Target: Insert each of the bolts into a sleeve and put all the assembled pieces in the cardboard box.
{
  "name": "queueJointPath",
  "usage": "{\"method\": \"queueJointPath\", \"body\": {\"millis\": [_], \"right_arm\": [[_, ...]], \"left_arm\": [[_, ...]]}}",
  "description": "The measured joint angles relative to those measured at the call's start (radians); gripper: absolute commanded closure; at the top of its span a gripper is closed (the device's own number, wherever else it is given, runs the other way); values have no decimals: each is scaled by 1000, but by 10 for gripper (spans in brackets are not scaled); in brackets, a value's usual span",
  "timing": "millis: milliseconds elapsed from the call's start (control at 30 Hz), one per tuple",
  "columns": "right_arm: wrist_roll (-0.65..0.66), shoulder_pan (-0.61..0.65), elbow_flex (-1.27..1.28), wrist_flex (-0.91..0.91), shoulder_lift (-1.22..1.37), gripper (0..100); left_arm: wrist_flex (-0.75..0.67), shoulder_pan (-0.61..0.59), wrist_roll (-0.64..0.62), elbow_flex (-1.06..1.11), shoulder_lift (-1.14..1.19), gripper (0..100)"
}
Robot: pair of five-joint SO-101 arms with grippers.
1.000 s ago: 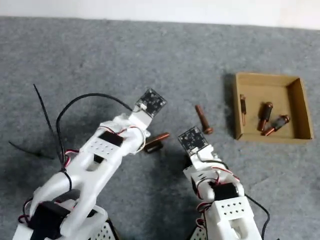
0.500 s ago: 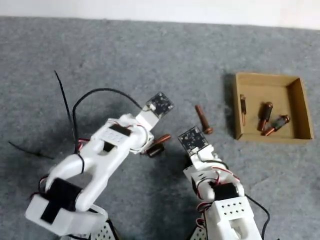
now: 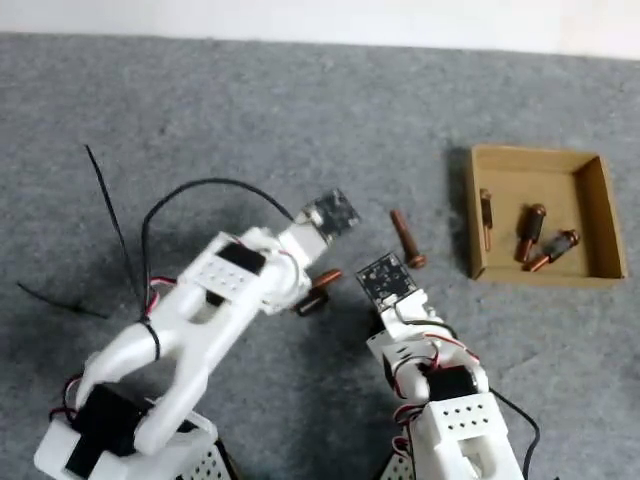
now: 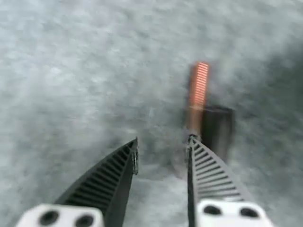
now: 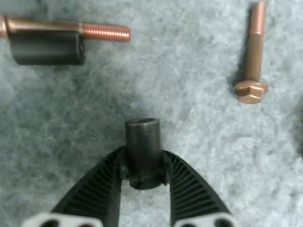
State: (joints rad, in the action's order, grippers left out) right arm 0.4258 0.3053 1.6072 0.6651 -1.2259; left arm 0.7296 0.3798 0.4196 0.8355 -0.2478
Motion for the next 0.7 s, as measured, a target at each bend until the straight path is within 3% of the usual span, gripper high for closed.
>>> {"method": "queueJointPath", "body": {"millis": [167,500,700], "right_arm": [[0,0,0,0,0,994],[0,0,0,0,0,994],[0,0,0,0,0,994]], "left_arm": [[6,57,3,11,-12,829],[0,58,40,38,-14,832],[28,54,69,-77,195,832]]}}
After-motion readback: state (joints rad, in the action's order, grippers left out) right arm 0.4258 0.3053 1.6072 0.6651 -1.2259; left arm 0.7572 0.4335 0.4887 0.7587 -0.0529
